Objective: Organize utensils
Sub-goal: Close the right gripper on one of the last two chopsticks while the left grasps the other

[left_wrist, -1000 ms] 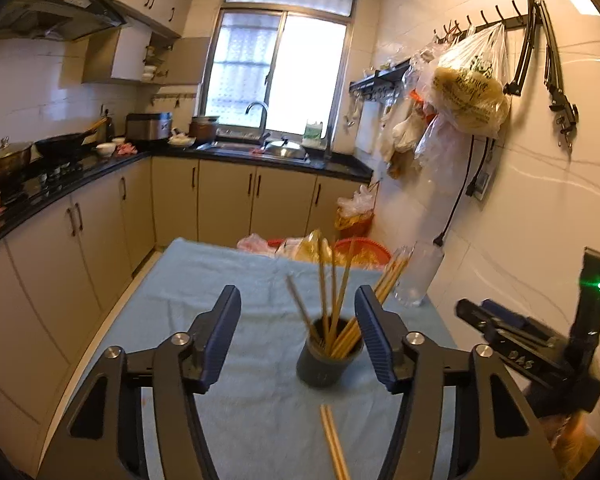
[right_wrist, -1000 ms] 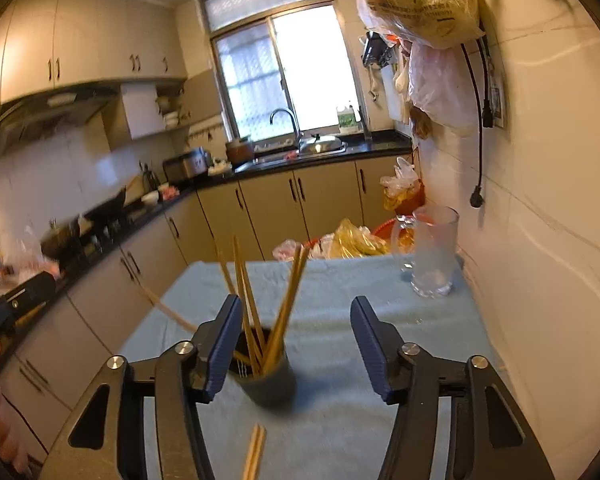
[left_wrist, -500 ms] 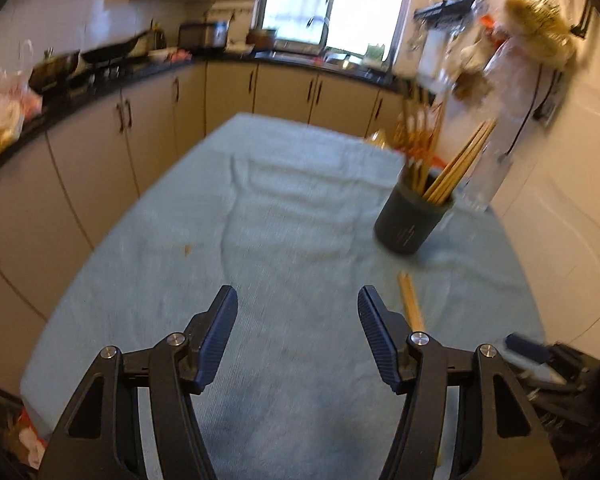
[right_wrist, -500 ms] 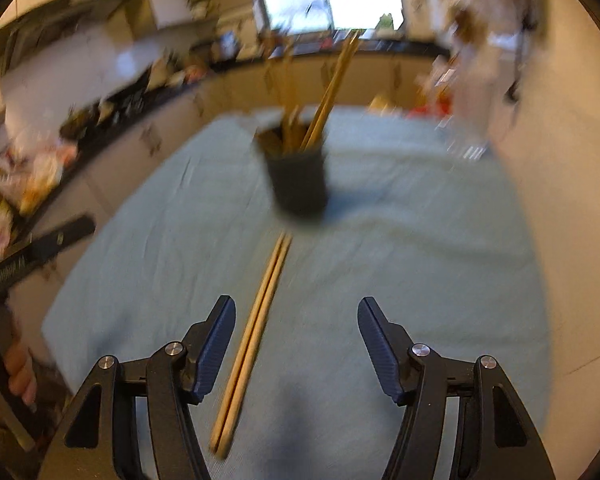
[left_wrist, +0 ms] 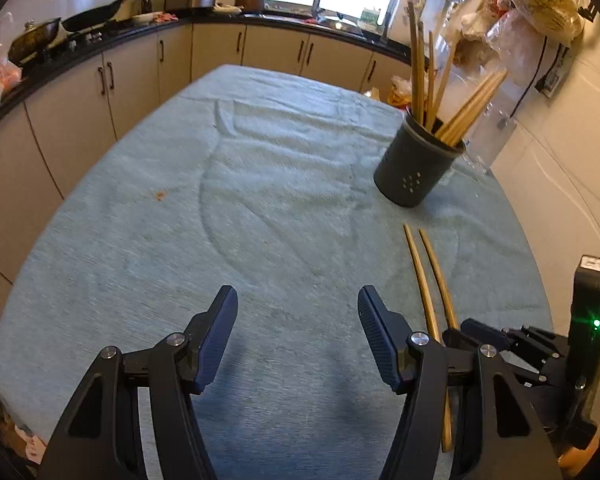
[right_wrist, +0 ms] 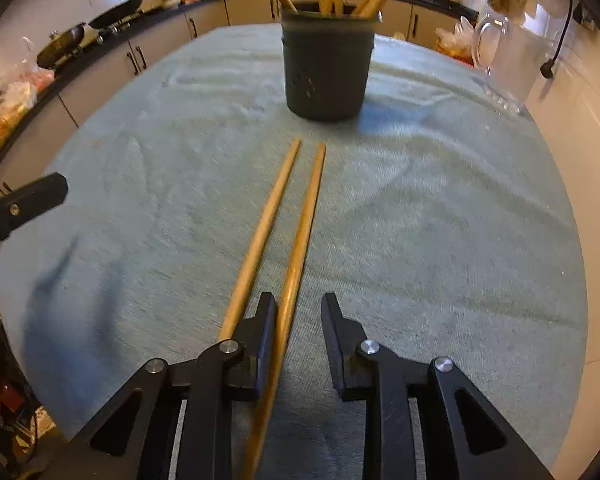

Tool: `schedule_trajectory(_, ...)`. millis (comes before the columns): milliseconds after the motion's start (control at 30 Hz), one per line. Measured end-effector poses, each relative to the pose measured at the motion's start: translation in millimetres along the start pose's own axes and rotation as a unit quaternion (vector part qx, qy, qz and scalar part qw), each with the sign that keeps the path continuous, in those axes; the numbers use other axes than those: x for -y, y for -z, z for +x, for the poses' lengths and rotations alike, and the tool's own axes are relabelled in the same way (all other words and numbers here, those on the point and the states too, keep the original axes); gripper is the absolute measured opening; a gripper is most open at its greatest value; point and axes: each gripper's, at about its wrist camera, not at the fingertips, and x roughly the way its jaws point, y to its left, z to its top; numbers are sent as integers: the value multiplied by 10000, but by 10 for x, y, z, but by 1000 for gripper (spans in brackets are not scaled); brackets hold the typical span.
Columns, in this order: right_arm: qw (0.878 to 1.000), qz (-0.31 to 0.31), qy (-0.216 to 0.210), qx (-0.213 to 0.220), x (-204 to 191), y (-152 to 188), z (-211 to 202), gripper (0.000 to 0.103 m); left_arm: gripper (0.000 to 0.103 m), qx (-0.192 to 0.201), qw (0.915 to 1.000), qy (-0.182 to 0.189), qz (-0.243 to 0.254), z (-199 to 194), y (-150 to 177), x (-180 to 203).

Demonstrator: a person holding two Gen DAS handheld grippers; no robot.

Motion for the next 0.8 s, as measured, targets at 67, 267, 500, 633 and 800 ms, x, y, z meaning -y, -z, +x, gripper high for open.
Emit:
schedule_trajectory(67,9999,21,155,37,30,23,-27,25,61,-85,9999,18,105,52,36,81)
schedule_trajectory(267,9970,656,380,138,393,220,-134,16,61,-372,9968,212,679,215,161,488)
schedule_trajectory(500,9929,1134,222,284,652,407,-273,12,61,-667,9867,316,1450,457,272,1049)
schedule_trajectory(633,9908,1302,37,372,685,418,-258,13,51,-628,9808,-59,1846,571,352,1209)
schedule_trajectory(800,9846,1652,-346,446,810,476,-263,13,7,-782,9813,-218,1744,574,271,1044)
